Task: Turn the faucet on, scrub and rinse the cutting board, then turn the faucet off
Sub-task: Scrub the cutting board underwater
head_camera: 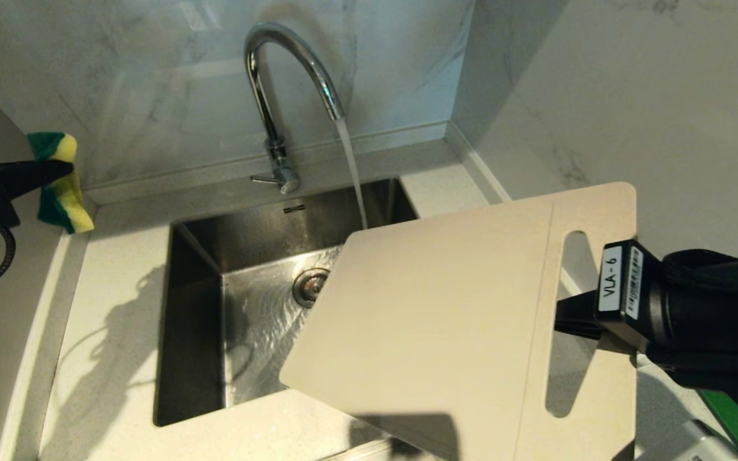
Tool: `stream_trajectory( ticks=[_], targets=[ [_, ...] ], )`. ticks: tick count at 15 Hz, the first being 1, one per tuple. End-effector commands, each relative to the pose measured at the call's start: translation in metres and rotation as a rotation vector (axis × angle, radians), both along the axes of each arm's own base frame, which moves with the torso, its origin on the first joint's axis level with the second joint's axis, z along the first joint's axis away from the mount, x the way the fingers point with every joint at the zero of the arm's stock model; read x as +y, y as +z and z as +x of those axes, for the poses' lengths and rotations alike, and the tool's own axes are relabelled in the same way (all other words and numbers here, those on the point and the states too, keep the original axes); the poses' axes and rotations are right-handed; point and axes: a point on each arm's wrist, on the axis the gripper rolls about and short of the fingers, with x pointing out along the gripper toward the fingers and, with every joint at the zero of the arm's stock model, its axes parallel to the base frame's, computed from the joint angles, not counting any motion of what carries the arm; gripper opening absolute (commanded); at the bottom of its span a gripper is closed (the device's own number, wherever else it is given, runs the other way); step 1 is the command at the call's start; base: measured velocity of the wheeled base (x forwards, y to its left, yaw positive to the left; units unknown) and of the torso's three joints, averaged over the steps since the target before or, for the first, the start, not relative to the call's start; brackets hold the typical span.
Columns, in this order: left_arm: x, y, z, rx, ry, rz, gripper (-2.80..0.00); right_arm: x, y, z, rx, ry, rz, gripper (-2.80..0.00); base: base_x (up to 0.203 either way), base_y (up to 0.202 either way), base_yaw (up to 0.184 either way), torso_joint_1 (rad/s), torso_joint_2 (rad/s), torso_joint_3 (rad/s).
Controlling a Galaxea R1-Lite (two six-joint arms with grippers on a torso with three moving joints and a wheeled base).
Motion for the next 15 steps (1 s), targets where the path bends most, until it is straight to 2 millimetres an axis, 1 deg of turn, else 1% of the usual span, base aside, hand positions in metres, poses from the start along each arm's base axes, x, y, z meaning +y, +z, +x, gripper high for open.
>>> stream_trajectory(
  ticks=[1,3,7,10,13,15],
  targets=[
    [-0.001,0.001,-0.002,-0.007,-0.007,-0.001,-2.8,0.016,-0.006,0.023,0.035,0.071,-0.043,-2.8,0.0,0.0,0.0,0.0,0.0,0.0],
    [-0.003,0.003,-0.005,-0.015,-0.02,-0.003,-2.8,0.026,-0.005,0.037,0.035,0.133,-0.057,-2.8,0.0,0.0,0.0,0.0,0.0,0.0],
    [-0.004,0.002,-0.004,-0.01,-0.023,-0.003,-2.8,0.046,-0.006,0.066,0.023,0.247,-0.081,-2.8,0.0,0.0,0.0,0.0,0.0,0.0],
    [-0.007,0.0,-0.004,-0.005,-0.041,-0.003,-2.8,0.055,-0.013,0.084,0.04,0.261,-0.103,-2.8,0.0,0.0,0.0,0.0,0.0,0.0],
    [-0.008,0.0,-0.003,-0.002,-0.047,-0.003,-2.8,0.064,-0.02,0.109,0.033,0.277,-0.139,-2.8,0.0,0.0,0.0,0.0,0.0,0.0],
    [-0.008,0.0,-0.004,-0.004,-0.046,-0.003,-2.8,0.07,-0.026,0.121,0.045,0.278,-0.147,-2.8,0.0,0.0,0.0,0.0,0.0,0.0]
  ],
)
